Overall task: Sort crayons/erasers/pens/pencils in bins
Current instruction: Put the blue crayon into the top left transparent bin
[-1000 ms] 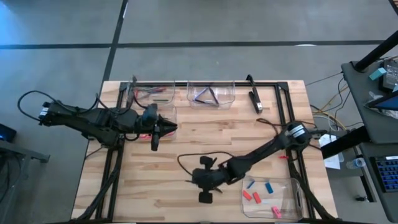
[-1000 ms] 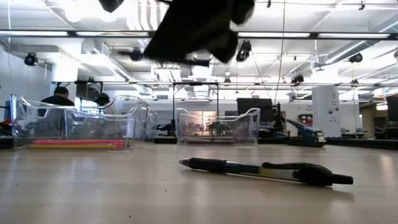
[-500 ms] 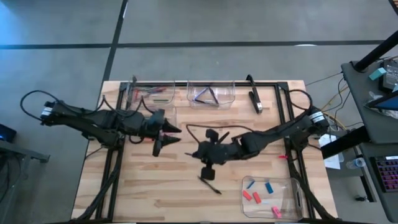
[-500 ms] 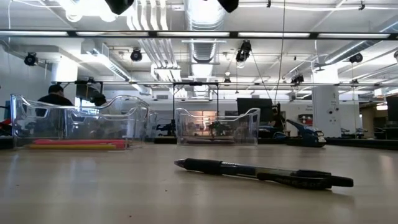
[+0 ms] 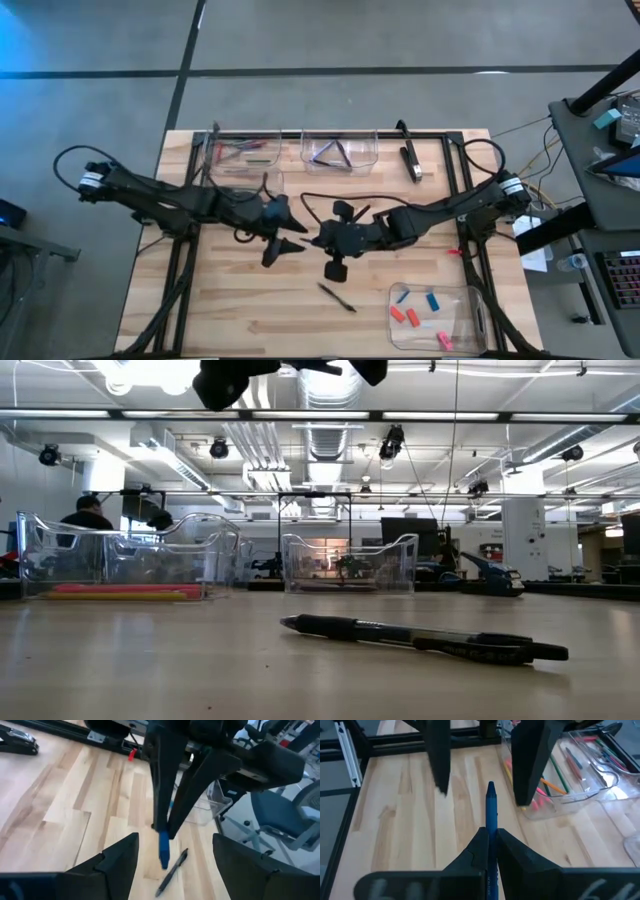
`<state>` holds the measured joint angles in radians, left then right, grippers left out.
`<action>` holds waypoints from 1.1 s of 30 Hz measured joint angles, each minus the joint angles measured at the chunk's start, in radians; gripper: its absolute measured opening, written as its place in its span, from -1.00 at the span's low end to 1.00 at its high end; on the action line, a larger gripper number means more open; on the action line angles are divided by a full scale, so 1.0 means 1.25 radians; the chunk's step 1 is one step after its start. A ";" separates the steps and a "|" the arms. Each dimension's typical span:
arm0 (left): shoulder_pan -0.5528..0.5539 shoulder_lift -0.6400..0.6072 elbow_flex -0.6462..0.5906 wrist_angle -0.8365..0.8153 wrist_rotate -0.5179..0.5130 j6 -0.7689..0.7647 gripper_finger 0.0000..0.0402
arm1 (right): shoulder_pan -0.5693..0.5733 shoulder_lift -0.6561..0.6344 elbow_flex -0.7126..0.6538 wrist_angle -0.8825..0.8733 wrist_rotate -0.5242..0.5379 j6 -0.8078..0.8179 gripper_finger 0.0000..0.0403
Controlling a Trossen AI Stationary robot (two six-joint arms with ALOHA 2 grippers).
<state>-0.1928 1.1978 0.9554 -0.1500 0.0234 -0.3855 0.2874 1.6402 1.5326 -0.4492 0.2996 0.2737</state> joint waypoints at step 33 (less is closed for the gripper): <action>0.001 0.072 0.001 0.061 -0.009 0.046 -0.95 | -0.004 0.000 0.000 -0.015 0.006 0.002 -0.63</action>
<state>-0.1912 1.2880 0.9564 -0.0741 0.0127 -0.3278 0.2820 1.6402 1.5330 -0.4683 0.3066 0.2763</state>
